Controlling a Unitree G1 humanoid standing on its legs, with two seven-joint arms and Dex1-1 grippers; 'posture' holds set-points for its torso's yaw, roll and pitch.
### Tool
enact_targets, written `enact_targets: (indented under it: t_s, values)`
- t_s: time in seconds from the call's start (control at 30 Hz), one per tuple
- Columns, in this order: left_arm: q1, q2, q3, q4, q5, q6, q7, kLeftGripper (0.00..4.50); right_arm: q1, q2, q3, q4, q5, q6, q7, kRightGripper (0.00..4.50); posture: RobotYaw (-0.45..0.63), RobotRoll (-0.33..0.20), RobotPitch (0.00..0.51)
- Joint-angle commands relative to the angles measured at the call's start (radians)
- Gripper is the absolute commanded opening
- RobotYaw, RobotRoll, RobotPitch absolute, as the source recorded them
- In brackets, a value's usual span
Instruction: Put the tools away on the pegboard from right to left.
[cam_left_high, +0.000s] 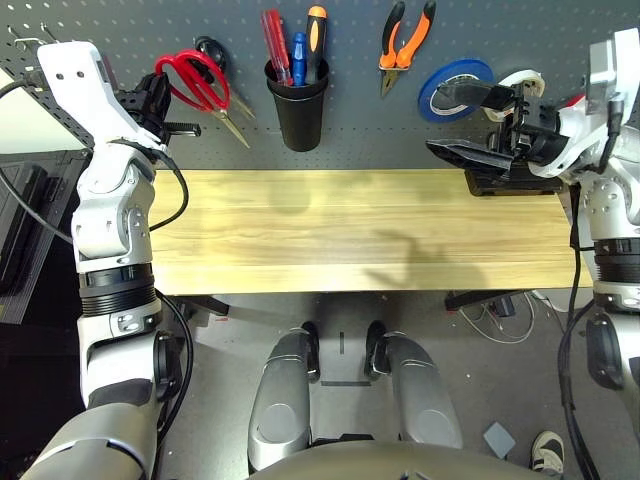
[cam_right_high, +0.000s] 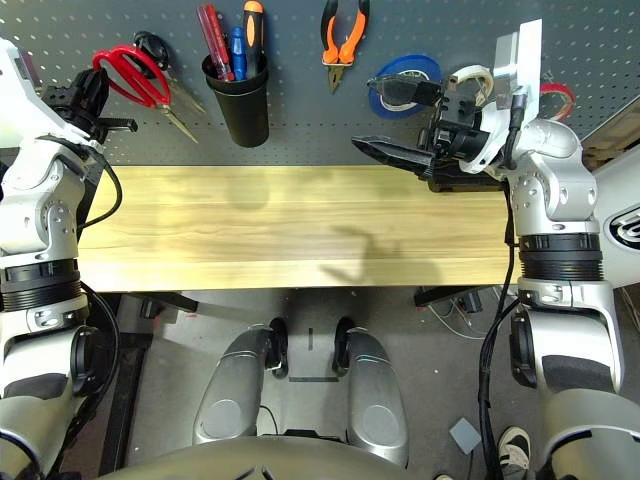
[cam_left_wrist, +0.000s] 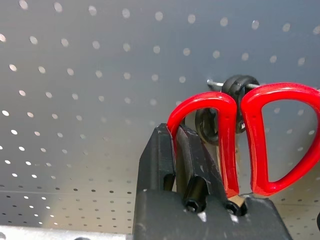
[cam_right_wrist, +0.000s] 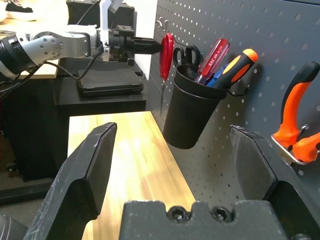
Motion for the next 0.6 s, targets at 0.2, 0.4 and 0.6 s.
enact_targets:
  t_s: [0.2,0.4,0.6]
  values:
    - [0.112,0.009,0.035,-0.163,-0.015,0.023,-0.004,0.03,0.006,-0.002,0.003,0.019,-0.012,-0.022,0.02,4.5,0.03,0.0,0.191]
    - [0.14,0.015,0.047,-0.253,-0.035,0.084,-0.008,0.03,-0.007,0.004,0.007,0.043,-0.02,-0.034,0.029,4.5,0.04,0.0,0.189]
    - [0.098,0.029,0.039,-0.248,-0.031,0.123,-0.005,0.03,-0.01,0.007,0.009,0.052,-0.023,-0.043,0.035,4.5,0.04,0.0,0.183]
